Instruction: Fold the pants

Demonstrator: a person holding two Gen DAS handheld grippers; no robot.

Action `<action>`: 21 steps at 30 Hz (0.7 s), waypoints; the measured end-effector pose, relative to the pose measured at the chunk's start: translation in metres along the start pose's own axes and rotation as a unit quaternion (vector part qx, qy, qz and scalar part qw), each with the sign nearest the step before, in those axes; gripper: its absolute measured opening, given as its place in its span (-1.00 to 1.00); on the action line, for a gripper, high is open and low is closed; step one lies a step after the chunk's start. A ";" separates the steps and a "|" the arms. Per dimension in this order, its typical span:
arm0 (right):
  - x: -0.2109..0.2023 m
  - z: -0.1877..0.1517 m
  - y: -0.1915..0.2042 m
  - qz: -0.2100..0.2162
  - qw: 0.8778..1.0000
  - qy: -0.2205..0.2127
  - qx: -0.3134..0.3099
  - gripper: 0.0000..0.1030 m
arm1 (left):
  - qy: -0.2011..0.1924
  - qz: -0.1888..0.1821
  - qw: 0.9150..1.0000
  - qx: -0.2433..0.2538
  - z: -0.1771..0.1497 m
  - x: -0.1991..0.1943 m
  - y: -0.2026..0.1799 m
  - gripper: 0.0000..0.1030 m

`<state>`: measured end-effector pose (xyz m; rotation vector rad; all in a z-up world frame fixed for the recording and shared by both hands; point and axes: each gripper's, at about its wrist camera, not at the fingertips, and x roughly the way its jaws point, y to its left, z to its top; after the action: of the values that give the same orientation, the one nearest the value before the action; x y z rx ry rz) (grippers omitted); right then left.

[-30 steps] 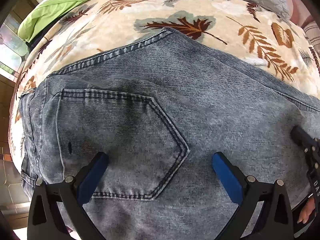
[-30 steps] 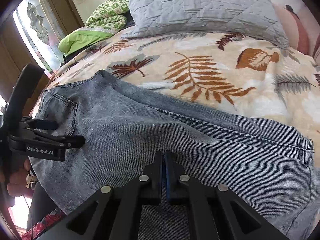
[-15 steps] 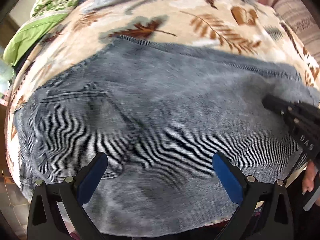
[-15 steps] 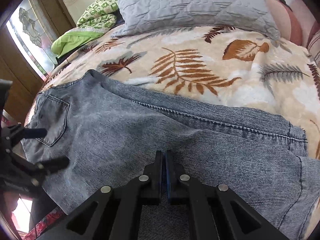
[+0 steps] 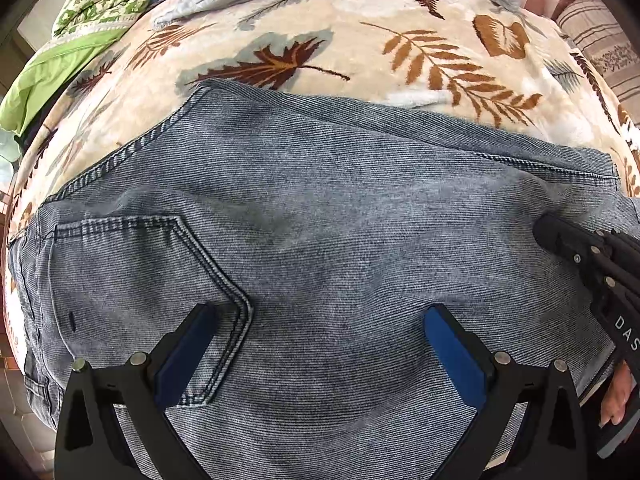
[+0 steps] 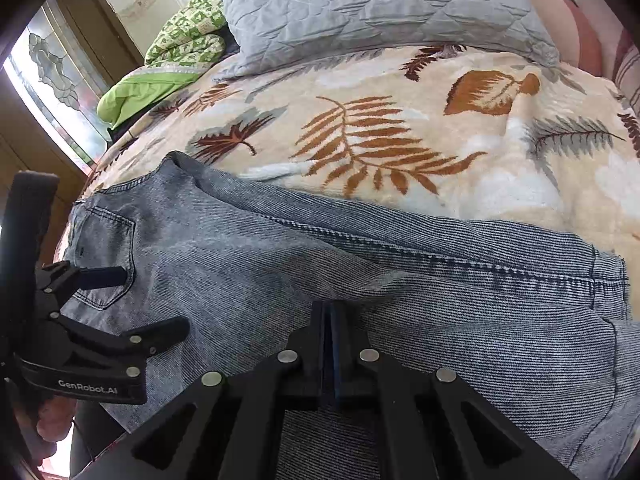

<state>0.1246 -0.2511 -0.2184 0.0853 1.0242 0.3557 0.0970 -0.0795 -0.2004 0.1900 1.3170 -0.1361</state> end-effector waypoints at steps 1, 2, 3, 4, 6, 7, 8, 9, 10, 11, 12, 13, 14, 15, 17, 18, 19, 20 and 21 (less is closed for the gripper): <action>0.000 0.000 0.000 0.001 1.000 0.000 0.000 -0.91 | 0.001 -0.001 1.000 -0.002 -0.002 -0.002 0.000 1.00; 0.000 0.000 0.000 0.002 1.000 -0.001 0.002 -0.91 | 0.000 -0.001 1.000 -0.002 0.000 -0.001 0.000 1.00; 0.000 0.000 -0.001 0.004 1.000 0.000 0.004 -0.91 | -0.001 0.000 1.000 -0.002 0.000 -0.003 0.003 1.00; 0.000 0.000 -0.001 0.005 1.000 0.000 0.005 -0.91 | 0.000 0.000 1.000 -0.005 -0.003 -0.005 0.002 1.00; 0.000 0.000 -0.001 0.004 1.000 0.000 0.005 -0.91 | 0.004 -0.001 1.000 -0.006 -0.001 -0.007 0.012 1.00; 0.000 0.000 -0.001 0.004 1.000 0.000 0.005 -0.91 | 0.005 -0.002 1.000 -0.004 -0.006 -0.010 0.012 1.00; 0.000 0.000 -0.001 0.003 1.000 -0.001 0.004 -0.91 | 0.006 -0.002 1.000 0.000 -0.009 -0.010 0.008 1.00; -0.001 -0.001 -0.001 0.003 1.000 -0.001 0.004 -0.91 | 0.007 -0.003 1.000 0.003 -0.012 -0.013 0.008 1.00; -0.001 -0.001 -0.001 0.004 1.000 -0.001 0.005 -0.91 | 0.008 -0.004 1.000 0.005 -0.016 -0.014 0.007 1.00; -0.001 -0.001 -0.001 0.004 1.000 0.000 0.006 -0.91 | 0.009 -0.005 1.000 0.008 -0.021 -0.016 0.006 1.00; -0.001 -0.001 -0.001 0.005 1.000 0.000 0.006 -0.91 | 0.009 -0.005 1.000 0.011 -0.024 -0.018 0.005 1.00; -0.001 -0.001 -0.002 0.006 1.000 0.001 0.007 -0.91 | 0.009 -0.005 1.000 0.013 -0.027 -0.019 0.004 1.00; -0.001 -0.001 -0.003 0.008 1.000 0.001 0.009 -0.91 | 0.010 -0.006 1.000 0.015 -0.029 -0.020 0.003 1.00; -0.002 -0.001 -0.003 0.009 1.000 0.001 0.010 -0.91 | 0.011 -0.007 1.000 0.016 -0.032 -0.021 0.003 1.00; -0.003 0.000 -0.003 0.010 1.000 0.002 0.013 -0.91 | 0.011 -0.008 1.000 0.016 -0.034 -0.022 0.003 1.00; -0.004 0.000 -0.003 0.009 1.000 0.001 0.013 -0.91 | 0.011 -0.009 1.000 0.013 -0.034 -0.022 0.003 1.00; -0.005 0.000 -0.003 0.008 1.000 0.000 0.013 -0.92 | 0.011 -0.010 1.000 0.011 -0.032 -0.019 0.001 1.00; -0.006 0.001 -0.004 0.005 1.000 -0.002 0.013 -0.92 | 0.010 -0.010 1.000 0.010 -0.030 -0.018 0.001 1.00; -0.008 0.001 -0.004 0.002 1.000 -0.005 0.014 -0.91 | 0.009 -0.009 1.000 0.010 -0.027 -0.017 0.000 1.00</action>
<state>0.1227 -0.2576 -0.2128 0.1148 1.0194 0.3451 0.0667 -0.0740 -0.1903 0.1964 1.3353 -0.1641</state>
